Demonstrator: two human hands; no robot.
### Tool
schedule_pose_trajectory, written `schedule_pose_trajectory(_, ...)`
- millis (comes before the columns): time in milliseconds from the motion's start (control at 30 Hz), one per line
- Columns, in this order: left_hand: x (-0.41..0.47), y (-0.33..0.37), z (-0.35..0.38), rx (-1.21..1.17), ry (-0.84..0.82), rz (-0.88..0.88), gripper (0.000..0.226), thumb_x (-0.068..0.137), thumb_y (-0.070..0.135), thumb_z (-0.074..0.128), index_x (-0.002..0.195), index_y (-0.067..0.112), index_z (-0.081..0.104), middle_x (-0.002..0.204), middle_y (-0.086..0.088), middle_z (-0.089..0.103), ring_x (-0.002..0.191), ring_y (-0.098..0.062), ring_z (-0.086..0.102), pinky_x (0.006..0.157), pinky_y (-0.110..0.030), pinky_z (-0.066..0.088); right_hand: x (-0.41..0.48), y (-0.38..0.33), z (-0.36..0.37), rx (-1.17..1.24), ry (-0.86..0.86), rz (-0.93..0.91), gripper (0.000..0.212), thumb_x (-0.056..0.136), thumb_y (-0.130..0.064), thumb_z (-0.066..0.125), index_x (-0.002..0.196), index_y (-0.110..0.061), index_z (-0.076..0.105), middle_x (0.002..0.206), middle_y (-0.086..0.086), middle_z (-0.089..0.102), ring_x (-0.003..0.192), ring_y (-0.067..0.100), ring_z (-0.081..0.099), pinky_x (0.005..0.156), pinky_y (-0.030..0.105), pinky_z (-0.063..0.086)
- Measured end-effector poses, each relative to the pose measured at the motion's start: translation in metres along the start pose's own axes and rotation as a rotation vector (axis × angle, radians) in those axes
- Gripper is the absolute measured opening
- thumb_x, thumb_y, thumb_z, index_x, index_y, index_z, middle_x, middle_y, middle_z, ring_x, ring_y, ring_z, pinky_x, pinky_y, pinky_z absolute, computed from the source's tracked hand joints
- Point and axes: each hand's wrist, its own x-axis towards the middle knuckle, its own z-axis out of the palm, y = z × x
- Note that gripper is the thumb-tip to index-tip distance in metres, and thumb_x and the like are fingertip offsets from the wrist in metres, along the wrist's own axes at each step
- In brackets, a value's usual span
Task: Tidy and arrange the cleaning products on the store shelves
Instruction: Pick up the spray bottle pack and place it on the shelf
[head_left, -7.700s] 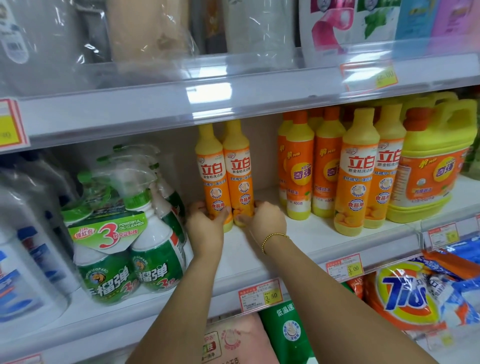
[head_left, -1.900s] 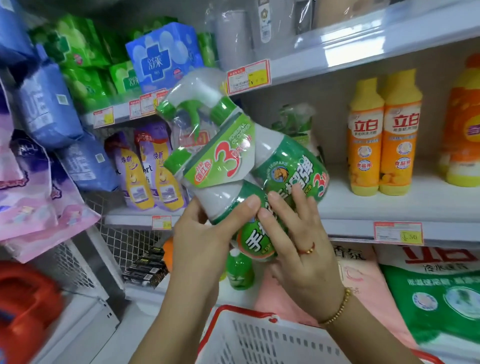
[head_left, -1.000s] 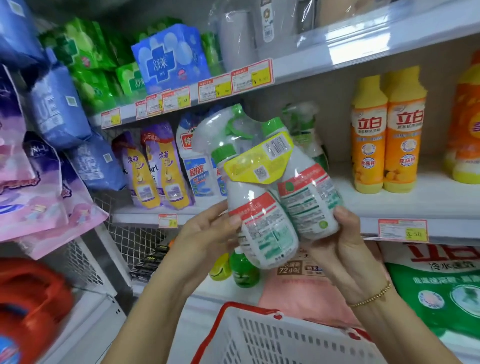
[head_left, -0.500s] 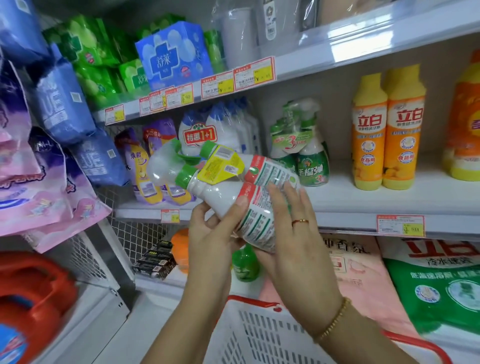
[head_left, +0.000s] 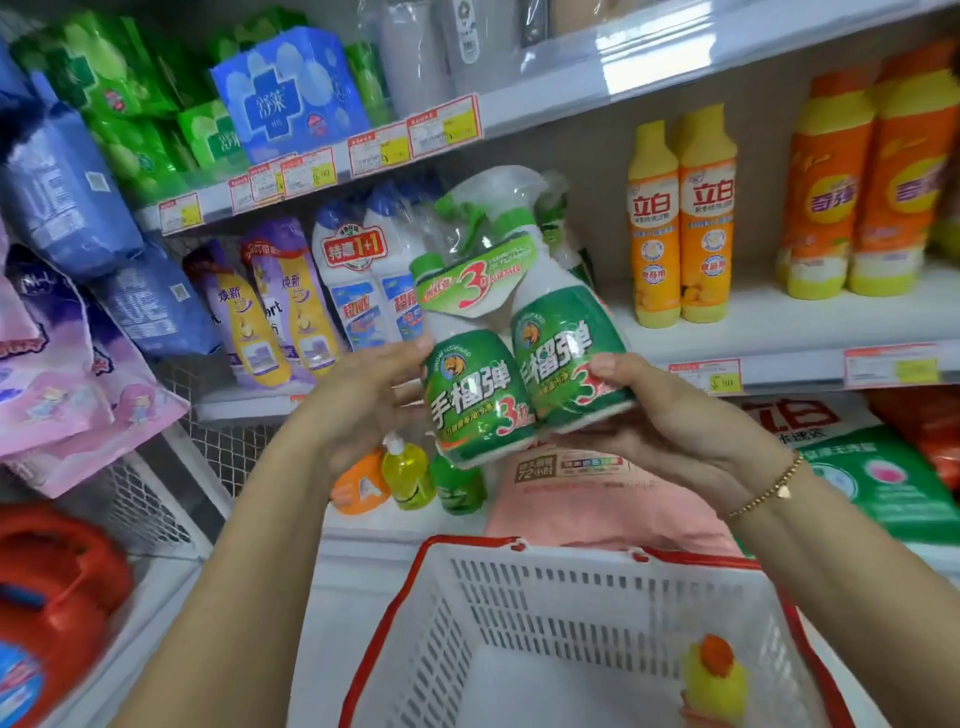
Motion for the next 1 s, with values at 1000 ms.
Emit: schedule_pose_trajectory(1000, -0.013, -0.092, 0.330, 0.373, -0.641, 0.123, 0.025, 0.076, 0.006, 0.078, 0.096, 0.017, 0.068, 0.076, 0.011, 0.070, 0.062, 0.003, 0.062, 0.057, -0.011, 0.048, -0.243, -0.137, -0.191, -1.018, 0.420, 0.224, 0.059, 0.057, -0.035, 0.087, 0.112, -0.024, 0.066, 0.106, 0.016, 0.067, 0.096, 0.029, 0.068, 0.081, 0.038, 0.058)
